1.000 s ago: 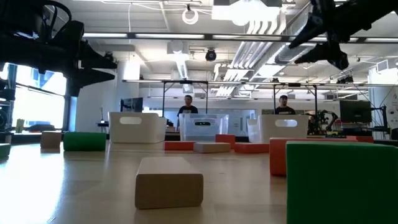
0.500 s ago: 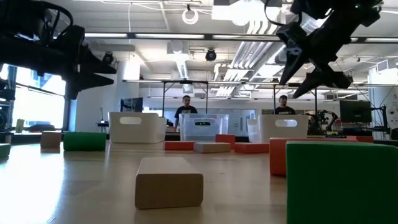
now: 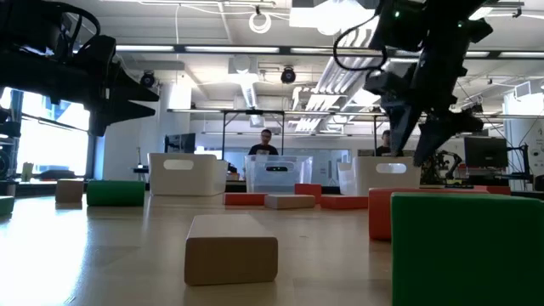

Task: Sort & place blocks by color
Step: Put the brown block into the right white bin

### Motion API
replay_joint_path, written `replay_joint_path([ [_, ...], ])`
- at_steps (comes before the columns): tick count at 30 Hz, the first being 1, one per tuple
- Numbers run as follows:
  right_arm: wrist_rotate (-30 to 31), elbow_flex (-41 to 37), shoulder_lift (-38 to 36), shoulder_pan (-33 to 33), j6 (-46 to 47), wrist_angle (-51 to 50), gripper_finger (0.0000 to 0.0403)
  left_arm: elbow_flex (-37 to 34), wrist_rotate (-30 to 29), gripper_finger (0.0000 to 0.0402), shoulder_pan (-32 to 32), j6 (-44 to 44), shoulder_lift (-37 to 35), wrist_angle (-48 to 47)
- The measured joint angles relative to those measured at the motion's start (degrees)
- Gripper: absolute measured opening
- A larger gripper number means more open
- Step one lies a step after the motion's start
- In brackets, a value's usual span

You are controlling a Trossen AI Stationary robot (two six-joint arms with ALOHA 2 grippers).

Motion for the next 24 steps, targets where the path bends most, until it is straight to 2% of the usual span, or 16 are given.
replay_joint_path([
  [10, -1.95, -0.10, 8.49, 0.56, 0.08, 1.70, 0.0188, 0.00, 0.01, 0.0174, 0.01, 0.00, 0.00, 0.00],
  [24, -0.84, 0.18, 14.29, 1.78, 1.26, 4.19, 0.0188, -0.02, -0.07, 0.0174, 0.01, -0.02, 0.00, -0.20],
])
